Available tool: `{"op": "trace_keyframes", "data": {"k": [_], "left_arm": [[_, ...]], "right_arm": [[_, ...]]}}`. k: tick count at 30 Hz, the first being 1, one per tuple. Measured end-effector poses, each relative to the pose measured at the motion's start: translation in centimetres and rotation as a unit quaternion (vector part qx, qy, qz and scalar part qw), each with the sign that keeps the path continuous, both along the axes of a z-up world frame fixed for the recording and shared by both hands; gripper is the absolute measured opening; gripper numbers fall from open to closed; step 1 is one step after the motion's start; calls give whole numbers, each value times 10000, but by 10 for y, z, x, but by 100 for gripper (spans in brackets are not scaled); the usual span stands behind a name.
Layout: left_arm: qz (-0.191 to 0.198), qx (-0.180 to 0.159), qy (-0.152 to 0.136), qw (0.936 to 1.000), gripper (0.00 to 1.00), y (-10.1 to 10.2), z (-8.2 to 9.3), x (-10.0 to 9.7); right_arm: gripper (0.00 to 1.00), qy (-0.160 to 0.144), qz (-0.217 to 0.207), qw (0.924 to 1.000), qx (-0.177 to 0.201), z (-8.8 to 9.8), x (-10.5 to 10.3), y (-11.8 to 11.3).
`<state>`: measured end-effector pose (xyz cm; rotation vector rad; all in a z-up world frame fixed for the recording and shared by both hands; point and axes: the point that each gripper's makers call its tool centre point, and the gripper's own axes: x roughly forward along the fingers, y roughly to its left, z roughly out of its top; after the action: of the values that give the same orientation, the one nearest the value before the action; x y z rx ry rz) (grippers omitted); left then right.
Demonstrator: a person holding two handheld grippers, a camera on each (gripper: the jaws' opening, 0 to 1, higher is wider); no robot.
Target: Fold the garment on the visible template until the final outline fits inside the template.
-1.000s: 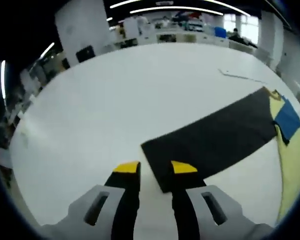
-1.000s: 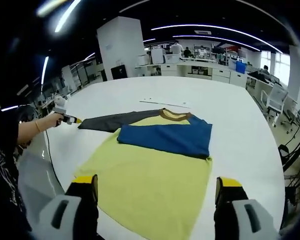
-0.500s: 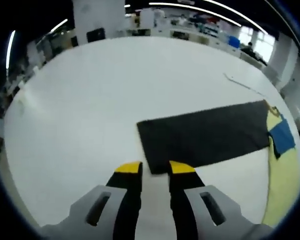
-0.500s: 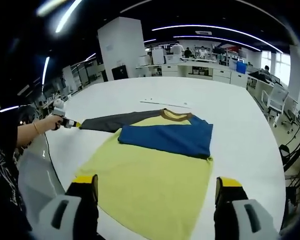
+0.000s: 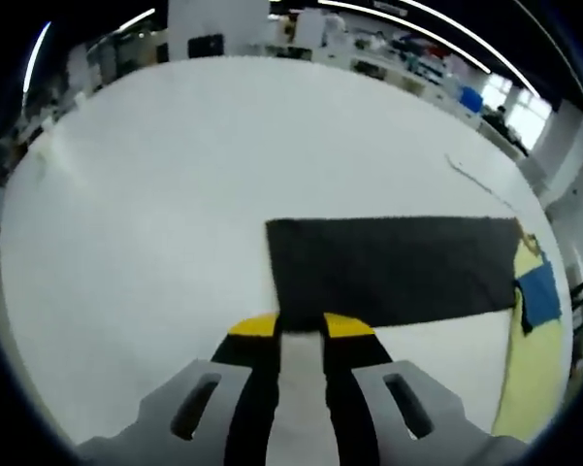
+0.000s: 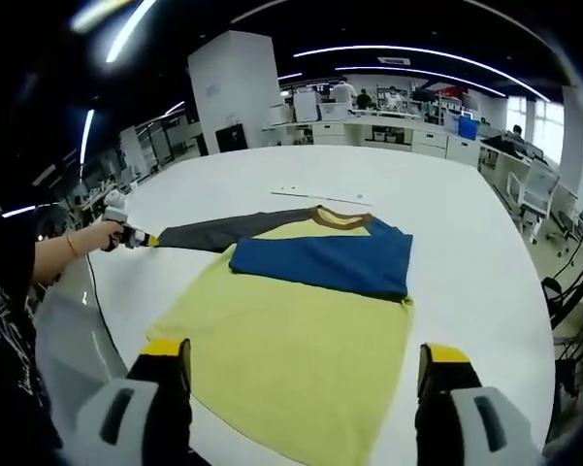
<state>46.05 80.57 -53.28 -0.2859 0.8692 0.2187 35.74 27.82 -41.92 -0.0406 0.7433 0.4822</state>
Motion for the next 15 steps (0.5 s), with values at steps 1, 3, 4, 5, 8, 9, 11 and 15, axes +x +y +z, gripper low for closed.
{"op": "trace_keyframes", "data": {"k": [1, 3, 4, 5, 8, 9, 11, 15], "left_arm": [[42, 12, -16, 10000, 11, 2, 0, 1], [101, 16, 10, 9999, 9, 4, 0, 2], [247, -30, 32, 9997, 8, 5, 0, 1], [244, -22, 37, 9997, 8, 5, 0, 1], [198, 138, 104, 9997, 8, 3, 0, 2], [209, 159, 125, 9996, 8, 3, 0, 2], [239, 162, 119, 9995, 6, 4, 0, 3], [219, 155, 90, 9996, 1, 4, 0, 5]], "right_arm": [[98, 1, 2, 10000, 1, 0, 0, 0], [98, 4, 6, 10000, 17, 0, 0, 1], [98, 9, 3, 10000, 19, -1, 0, 2], [98, 9, 9, 10000, 14, -1, 0, 2], [98, 15, 7, 10000, -11, -2, 0, 1], [97, 31, -1, 10000, -20, -2, 0, 0], [97, 27, -18, 10000, -21, -3, 0, -1], [97, 28, -31, 10000, 1, -3, -1, -2]]}}
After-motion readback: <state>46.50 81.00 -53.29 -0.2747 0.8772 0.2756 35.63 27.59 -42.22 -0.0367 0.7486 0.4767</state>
